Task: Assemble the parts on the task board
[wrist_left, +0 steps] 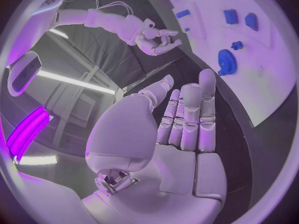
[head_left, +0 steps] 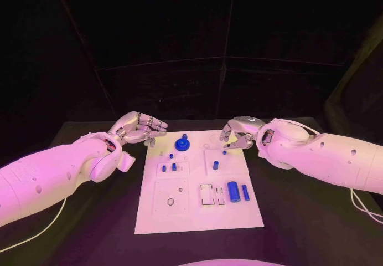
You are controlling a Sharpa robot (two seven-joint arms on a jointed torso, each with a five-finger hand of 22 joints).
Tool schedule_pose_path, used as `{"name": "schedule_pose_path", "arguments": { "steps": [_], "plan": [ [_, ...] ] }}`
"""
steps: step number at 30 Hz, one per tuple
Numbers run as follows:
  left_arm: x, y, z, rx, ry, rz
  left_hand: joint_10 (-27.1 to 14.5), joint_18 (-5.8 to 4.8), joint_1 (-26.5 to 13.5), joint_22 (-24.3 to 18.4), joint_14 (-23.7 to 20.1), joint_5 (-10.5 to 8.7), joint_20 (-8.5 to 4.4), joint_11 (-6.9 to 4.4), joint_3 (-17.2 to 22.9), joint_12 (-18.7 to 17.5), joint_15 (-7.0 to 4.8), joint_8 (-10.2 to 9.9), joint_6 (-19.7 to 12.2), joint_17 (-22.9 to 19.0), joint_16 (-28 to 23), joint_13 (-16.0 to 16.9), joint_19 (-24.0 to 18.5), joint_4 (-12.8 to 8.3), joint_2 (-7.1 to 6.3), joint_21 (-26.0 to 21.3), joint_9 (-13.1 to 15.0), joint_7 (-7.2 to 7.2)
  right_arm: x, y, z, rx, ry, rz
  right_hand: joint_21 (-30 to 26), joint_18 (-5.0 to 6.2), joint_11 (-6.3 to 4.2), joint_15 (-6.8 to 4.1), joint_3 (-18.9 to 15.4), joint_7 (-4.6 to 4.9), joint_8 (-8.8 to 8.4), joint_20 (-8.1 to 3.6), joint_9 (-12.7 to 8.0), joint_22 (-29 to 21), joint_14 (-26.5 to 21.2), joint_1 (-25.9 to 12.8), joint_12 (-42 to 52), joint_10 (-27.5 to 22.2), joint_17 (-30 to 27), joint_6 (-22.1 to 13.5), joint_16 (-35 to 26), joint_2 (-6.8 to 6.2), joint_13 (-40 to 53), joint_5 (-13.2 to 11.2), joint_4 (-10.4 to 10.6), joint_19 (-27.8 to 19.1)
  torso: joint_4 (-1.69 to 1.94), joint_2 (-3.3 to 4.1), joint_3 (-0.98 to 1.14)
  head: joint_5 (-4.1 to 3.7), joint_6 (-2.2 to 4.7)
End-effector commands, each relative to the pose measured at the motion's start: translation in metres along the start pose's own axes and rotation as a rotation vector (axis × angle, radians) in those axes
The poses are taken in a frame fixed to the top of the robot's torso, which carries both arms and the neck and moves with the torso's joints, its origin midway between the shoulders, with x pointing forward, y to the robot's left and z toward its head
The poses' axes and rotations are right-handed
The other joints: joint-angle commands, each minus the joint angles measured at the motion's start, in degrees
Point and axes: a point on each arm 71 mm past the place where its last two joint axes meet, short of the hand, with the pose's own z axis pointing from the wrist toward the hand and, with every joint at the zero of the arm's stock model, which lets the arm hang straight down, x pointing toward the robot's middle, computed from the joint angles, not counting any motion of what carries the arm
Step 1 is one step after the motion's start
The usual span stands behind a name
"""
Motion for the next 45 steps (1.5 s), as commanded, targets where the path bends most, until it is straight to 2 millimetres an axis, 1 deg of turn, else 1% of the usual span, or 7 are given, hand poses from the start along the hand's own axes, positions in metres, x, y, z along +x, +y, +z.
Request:
{"name": "schedule_pose_path", "arguments": {
  "steps": [1,9,17,21,32,37,45],
  "plan": [
    [-0.002,-0.006,-0.001,0.053,-0.066,-0.252,0.4,0.73,-0.1,-0.5,-1.0,-0.13,0.05,0.0,-0.2,0.4,-0.02,0.3,0.6,-1.5,-1.2,0.0,-0.5,0.3,0.57,-0.8,0.0,0.1,0.002,0.003,0.0,-0.003,-0.004,-0.129,0.2,-0.52,0.28,0.2,0.6,0.12,-0.57,-0.03,-0.1,0.1,0.4,0.3,-0.7,0.1,0.0,0.0,0.1,-0.63,-1.0,-0.4,-0.1,0.3,0.0,0.04,-0.04,-0.5,-0.03],
    [-0.001,-0.01,-0.005,0.071,-0.105,-0.292,-1.5,0.66,0.2,-1.5,-2.3,-0.11,0.2,0.36,-0.8,0.4,0.26,0.4,0.6,-2.7,-2.5,-0.3,-1.3,0.2,0.43,-2.4,-0.1,0.3,0.012,0.005,-0.001,-0.004,0.038,-0.146,0.1,-0.49,0.77,0.55,2.3,0.52,-1.69,0.21,-0.1,-0.1,0.3,0.9,-2.5,-0.5,-0.3,-0.2,-0.2,-0.9,-4.0,-2.5,-0.7,0.2,0.33,0.03,-0.08,-0.81,0.09],
    [-0.003,-0.011,-0.008,0.073,-0.119,-0.297,-2.0,0.66,0.3,-2.0,-2.8,-0.11,0.32,0.5,-1.1,0.8,0.39,0.4,0.3,-3.1,-2.9,-0.3,-1.6,0.2,0.47,-3.1,-0.1,0.46,0.021,0.01,0.001,-0.017,0.093,-0.147,0.4,-0.54,0.87,0.61,3.8,0.58,-1.92,0.27,0.0,0.4,0.4,1.2,-3.1,-0.3,-0.2,0.4,-0.1,-0.78,-5.4,-2.6,-1.1,0.4,0.09,0.06,0.0,-0.27,0.04],
    [-0.003,-0.01,-0.008,0.072,-0.119,-0.298,-2.1,0.66,0.2,-2.1,-2.9,-0.11,0.35,0.54,-1.2,0.8,0.43,0.4,0.3,-3.2,-3.0,-0.3,-1.6,0.2,0.5,-3.2,-0.1,0.5,0.026,0.011,0.002,-0.02,0.116,-0.145,0.8,-0.62,0.87,0.57,6.1,0.66,-2.09,0.22,0.0,1.0,0.4,1.7,-3.5,0.6,0.1,1.2,0.1,-0.66,-6.8,-4.1,-1.6,0.6,0.03,0.06,-0.01,-0.24,-0.01],
    [-0.006,-0.009,-0.009,0.066,-0.123,-0.296,-2.3,0.66,0.2,-2.2,-3.0,-0.11,0.39,0.58,-1.3,1.0,0.47,0.4,0.2,-3.4,-3.1,-0.3,-1.7,0.3,0.52,-3.4,-0.1,0.54,0.035,0.012,0.005,-0.006,0.152,-0.149,2.1,-0.87,0.92,0.59,10.5,0.85,-2.22,0.25,0.1,2.6,0.4,1.4,-3.9,2.6,0.2,2.7,0.1,-1.24,-8.3,-4.8,-2.2,1.3,0.07,0.03,0.04,-0.37,-0.17],
    [-0.008,-0.008,-0.009,0.06,-0.126,-0.294,-2.3,0.66,0.2,-2.2,-3.0,-0.11,0.39,0.58,-1.3,1.0,0.47,0.4,0.2,-3.4,-3.1,-0.3,-1.7,0.3,0.52,-3.4,-0.1,0.54,0.035,0.013,0.005,-0.004,0.147,-0.151,2.8,-1.01,0.86,0.47,13.3,0.84,-2.31,0.21,0.1,3.6,0.4,1.2,-4.2,3.5,0.4,3.4,0.3,-1.51,-8.4,-5.7,-2.8,1.6,0.0,0.07,0.01,-0.36,-0.24],
    [-0.009,-0.007,-0.009,0.056,-0.13,-0.292,-2.4,0.66,0.1,-2.3,-3.0,-0.11,0.42,0.6,-1.4,1.0,0.5,0.4,0.2,-3.5,-3.1,-0.3,-1.7,0.3,0.53,-3.5,-0.1,0.56,0.032,0.013,0.006,0.008,0.088,-0.169,7.0,-2.03,-0.02,-0.47,21.2,0.17,-1.49,-0.13,0.4,9.7,1.2,1.4,-3.7,7.4,3.3,6.4,3.1,-1.12,-8.2,-8.8,-6.0,4.5,0.0,0.1,0.04,-0.56,-0.28]
  ]
}}
